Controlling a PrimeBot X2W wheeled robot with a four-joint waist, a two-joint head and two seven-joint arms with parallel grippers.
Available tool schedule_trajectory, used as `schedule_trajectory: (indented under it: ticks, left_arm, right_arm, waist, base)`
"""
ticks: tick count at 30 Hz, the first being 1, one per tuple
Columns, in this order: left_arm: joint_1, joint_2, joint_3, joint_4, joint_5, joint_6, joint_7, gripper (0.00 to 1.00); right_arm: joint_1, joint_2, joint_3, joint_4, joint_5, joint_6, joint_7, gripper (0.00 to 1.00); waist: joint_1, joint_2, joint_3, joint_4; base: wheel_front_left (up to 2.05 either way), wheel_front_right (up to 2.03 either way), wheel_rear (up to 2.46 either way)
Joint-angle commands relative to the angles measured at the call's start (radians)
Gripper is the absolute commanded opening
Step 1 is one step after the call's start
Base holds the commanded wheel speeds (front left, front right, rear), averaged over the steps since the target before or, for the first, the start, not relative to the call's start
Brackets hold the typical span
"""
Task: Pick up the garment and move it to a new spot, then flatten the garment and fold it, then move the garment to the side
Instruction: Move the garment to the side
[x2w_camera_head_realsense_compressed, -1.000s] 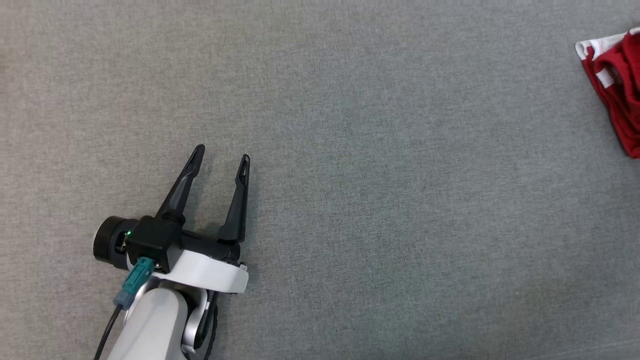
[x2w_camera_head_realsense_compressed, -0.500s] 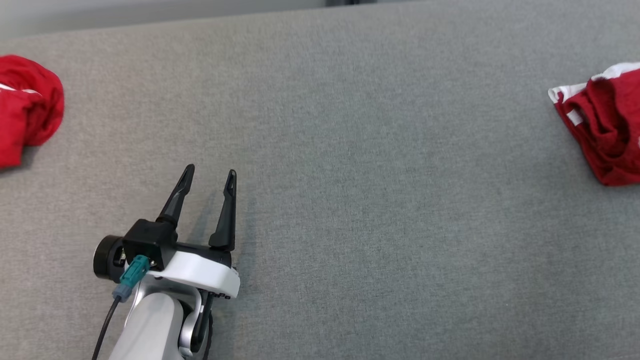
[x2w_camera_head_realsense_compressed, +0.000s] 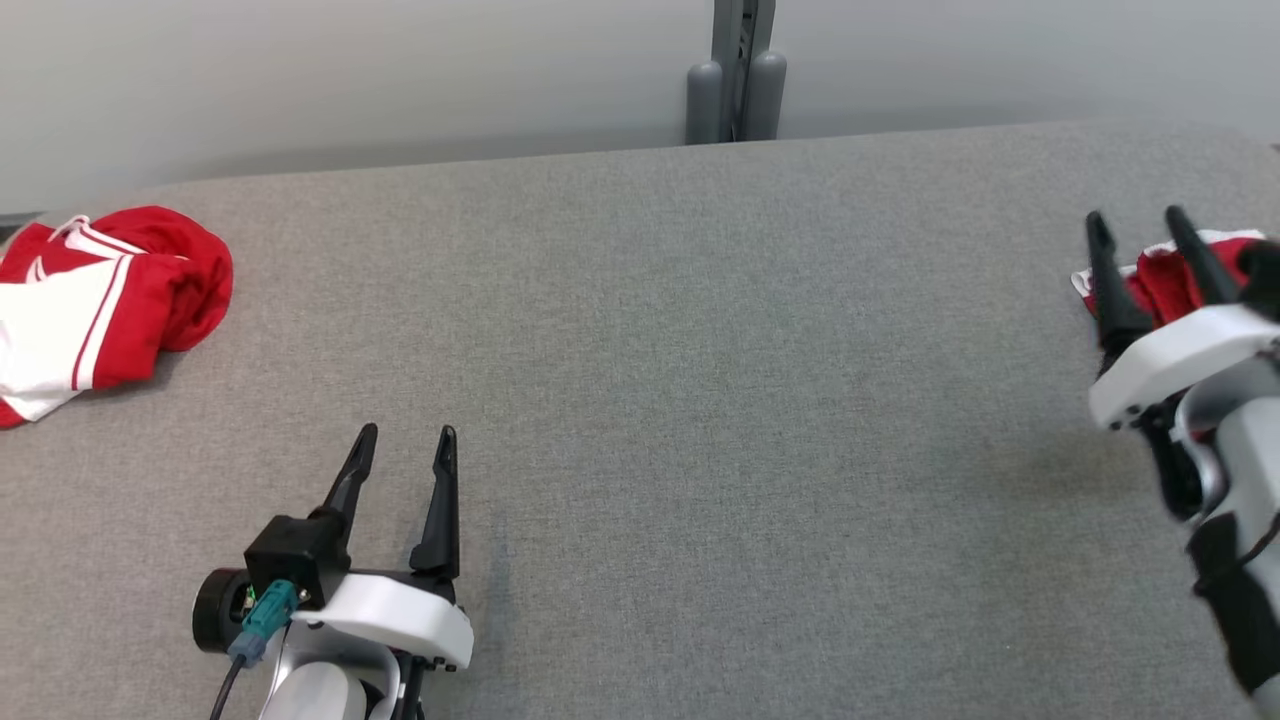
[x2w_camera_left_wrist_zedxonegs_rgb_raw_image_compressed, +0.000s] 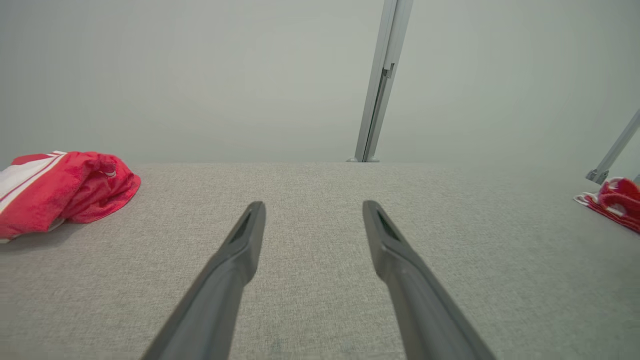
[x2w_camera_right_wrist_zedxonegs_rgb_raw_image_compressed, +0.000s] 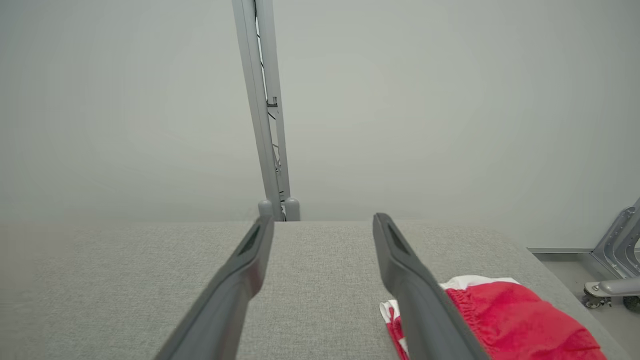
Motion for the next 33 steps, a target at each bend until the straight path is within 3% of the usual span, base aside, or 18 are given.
schedule_trajectory:
  ticks: [1, 8, 13, 19, 33]
  left_arm:
    - [0.009, 0.003, 0.007, -0.004, 0.002, 0.005, -0.004, 1.0]
    - [0.042, -0.002, 0.024, -0.004, 0.011, 0.015, -0.005, 1.0]
    - [0.063, -0.005, 0.03, 0.001, 0.01, 0.02, -0.005, 1.0]
    - [0.091, -0.007, 0.048, 0.006, 0.007, 0.023, -0.005, 1.0]
    - [0.111, -0.009, 0.059, 0.021, 0.028, 0.012, -0.005, 1.0]
  right_arm:
    - [0.047, 0.023, -0.022, -0.023, -0.018, 0.0, -0.005, 1.0]
    - [0.261, 0.182, -0.188, -0.246, -0.181, 0.0, -0.006, 1.0]
    - [0.397, 0.244, -0.27, -0.372, -0.253, 0.0, -0.006, 1.0]
    - [0.506, 0.251, -0.241, -0.461, -0.214, 0.0, -0.006, 1.0]
    - [0.56, 0.251, -0.205, -0.456, -0.198, 0.0, -0.006, 1.0]
  waist:
    - [0.0, 0.0, -0.009, 0.004]
    - [0.0, 0.0, -0.03, 0.015]
    - [0.0, 0.0, -0.054, 0.034]
    - [0.0, 0.0, -0.069, 0.045]
    - [0.0, 0.0, -0.101, 0.054]
  base:
    - [0.0, 0.0, 0.0]
    - [0.0, 0.0, 0.0]
    - [0.0, 0.0, 0.0]
    - [0.0, 0.0, 0.0]
    - [0.0, 0.0, 0.0]
